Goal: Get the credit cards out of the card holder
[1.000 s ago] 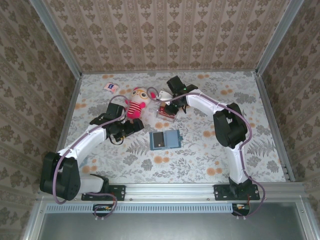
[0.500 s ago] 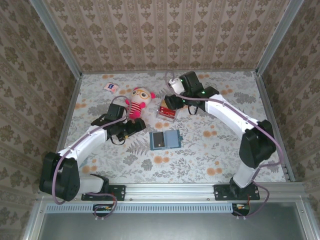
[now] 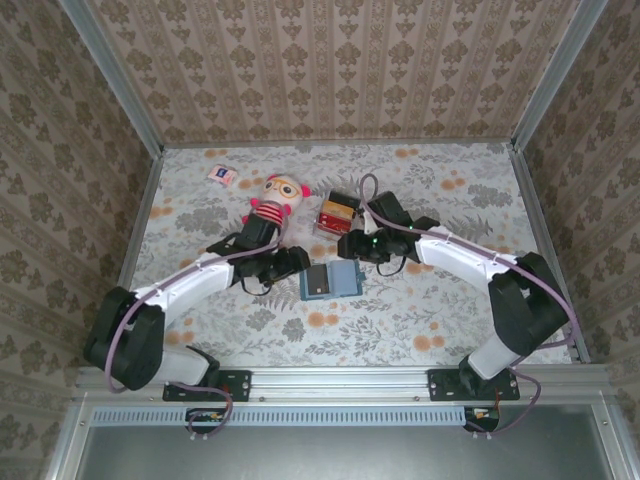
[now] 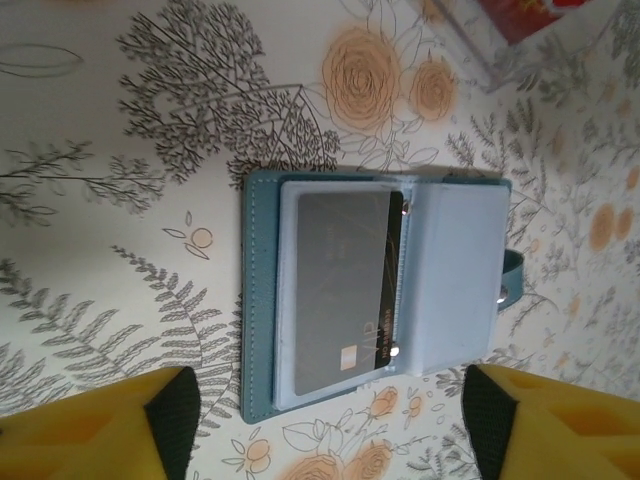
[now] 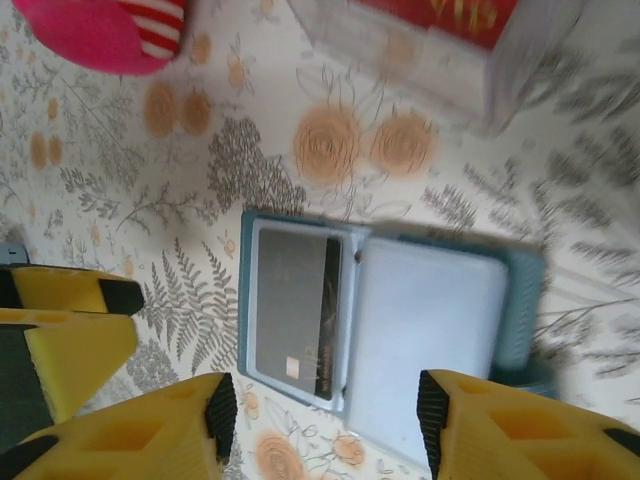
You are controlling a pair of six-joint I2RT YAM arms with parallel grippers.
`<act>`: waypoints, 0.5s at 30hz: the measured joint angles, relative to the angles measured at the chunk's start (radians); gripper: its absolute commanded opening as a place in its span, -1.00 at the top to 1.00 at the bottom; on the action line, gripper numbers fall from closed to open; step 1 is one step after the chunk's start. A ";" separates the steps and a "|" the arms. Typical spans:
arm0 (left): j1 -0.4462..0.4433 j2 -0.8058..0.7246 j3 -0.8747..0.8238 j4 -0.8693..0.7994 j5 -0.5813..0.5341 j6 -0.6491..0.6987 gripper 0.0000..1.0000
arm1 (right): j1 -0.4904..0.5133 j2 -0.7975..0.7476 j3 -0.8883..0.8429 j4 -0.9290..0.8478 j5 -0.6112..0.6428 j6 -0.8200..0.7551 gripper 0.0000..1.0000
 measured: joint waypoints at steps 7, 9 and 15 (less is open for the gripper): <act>-0.041 0.087 0.007 0.020 -0.013 -0.029 0.14 | 0.067 0.115 -0.017 0.113 -0.034 0.114 0.22; -0.041 0.106 0.013 0.021 -0.019 -0.033 0.22 | 0.080 0.134 -0.017 0.124 -0.034 0.133 0.27; -0.043 0.151 0.023 0.038 -0.026 -0.043 0.48 | 0.093 0.188 -0.017 0.154 -0.040 0.166 0.46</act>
